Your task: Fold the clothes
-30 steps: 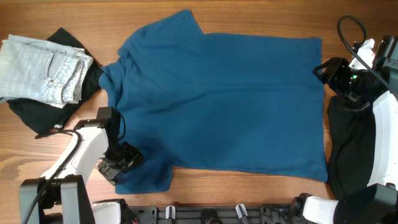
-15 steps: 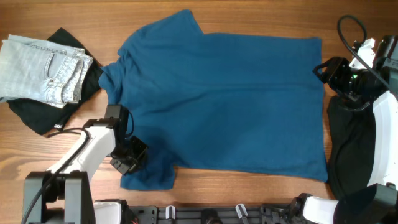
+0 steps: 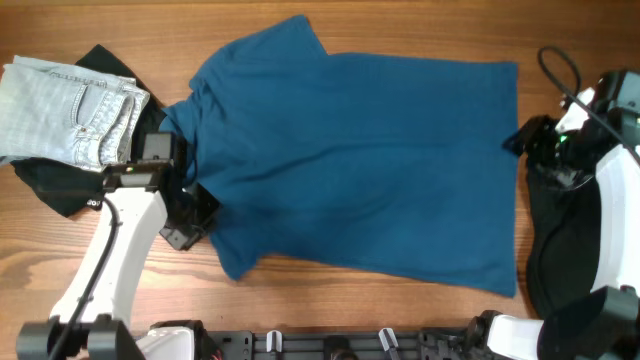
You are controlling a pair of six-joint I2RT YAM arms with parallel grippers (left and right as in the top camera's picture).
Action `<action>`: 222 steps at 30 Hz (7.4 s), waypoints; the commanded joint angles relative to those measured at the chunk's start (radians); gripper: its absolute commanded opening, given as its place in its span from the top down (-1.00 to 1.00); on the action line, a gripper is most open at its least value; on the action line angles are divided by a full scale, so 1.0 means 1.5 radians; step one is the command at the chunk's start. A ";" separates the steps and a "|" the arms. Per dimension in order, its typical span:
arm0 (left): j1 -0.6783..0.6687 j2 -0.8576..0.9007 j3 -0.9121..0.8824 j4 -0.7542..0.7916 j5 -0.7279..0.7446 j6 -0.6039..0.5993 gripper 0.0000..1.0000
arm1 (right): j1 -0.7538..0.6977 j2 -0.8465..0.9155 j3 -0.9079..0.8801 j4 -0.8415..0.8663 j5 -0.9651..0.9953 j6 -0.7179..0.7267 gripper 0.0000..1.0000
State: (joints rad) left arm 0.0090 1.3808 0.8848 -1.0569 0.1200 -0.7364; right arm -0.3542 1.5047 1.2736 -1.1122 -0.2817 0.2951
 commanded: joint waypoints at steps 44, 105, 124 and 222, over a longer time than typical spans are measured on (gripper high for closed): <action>0.004 -0.017 0.021 0.117 -0.003 0.055 0.92 | -0.104 0.004 -0.147 -0.049 -0.077 0.048 0.91; 0.004 -0.017 0.020 0.018 0.068 0.155 0.45 | -0.103 -0.028 -0.225 0.024 -0.091 0.015 0.91; -0.099 0.007 -0.194 0.182 0.071 -0.006 -0.26 | -0.103 -0.028 -0.224 0.063 -0.097 0.015 0.91; 0.030 0.053 0.116 -0.053 0.010 0.174 -0.17 | -0.102 -0.021 -0.069 -0.153 0.031 -0.020 0.92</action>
State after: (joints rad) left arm 0.0570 1.4273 1.0687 -1.0958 0.0433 -0.4767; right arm -0.5114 1.4750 1.1530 -1.3453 -0.2604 0.2813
